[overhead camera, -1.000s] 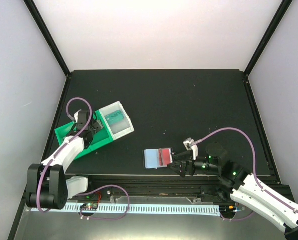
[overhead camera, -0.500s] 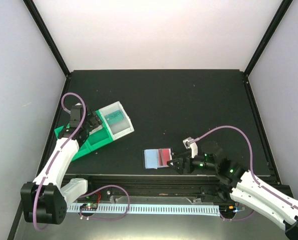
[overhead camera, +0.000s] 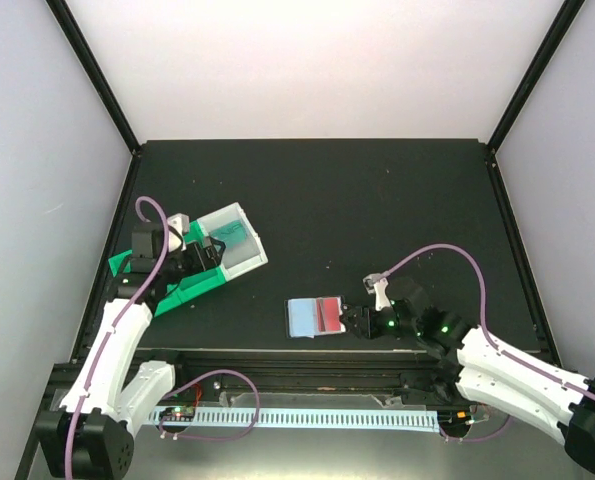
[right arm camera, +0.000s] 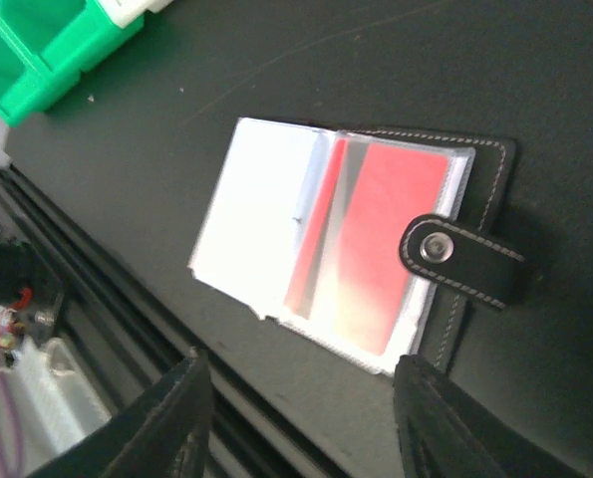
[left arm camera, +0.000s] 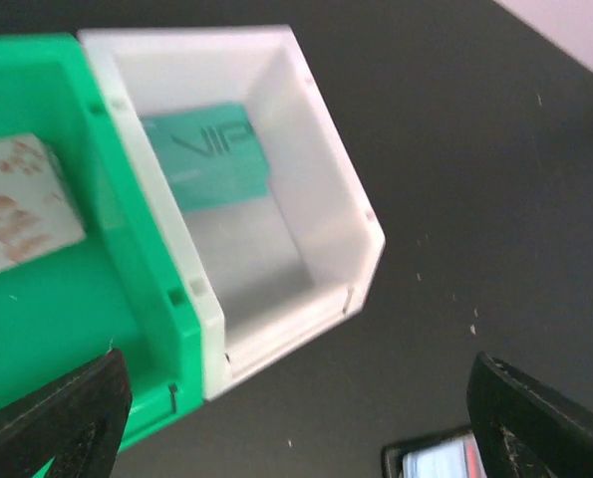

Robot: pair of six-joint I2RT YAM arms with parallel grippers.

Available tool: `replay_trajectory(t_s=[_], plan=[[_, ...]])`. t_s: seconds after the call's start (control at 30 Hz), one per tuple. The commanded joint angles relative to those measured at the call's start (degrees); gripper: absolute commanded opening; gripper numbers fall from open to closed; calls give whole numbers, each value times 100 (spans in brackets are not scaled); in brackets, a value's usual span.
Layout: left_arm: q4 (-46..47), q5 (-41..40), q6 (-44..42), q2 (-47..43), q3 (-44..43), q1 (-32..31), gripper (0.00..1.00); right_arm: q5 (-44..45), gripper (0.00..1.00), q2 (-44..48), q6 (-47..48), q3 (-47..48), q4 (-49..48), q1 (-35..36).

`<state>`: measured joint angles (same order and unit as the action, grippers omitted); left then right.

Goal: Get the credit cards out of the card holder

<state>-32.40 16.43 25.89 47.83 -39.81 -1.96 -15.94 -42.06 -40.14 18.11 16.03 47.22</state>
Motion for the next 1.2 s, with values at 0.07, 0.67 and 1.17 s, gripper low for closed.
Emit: replay_trajectory(t_s=[0.07,0.67,1.17], plan=[[202,1446,-194,186,266,-94,86,483,37,-413,-92,34,-418,19],[793,1151,747,-254,878,-2060,66,16,30,-2018,-448,-84,-1865,24],[2097,644,1358,897,1410,-3513,55,334,30,-2875,-416,-227,-2240,19]])
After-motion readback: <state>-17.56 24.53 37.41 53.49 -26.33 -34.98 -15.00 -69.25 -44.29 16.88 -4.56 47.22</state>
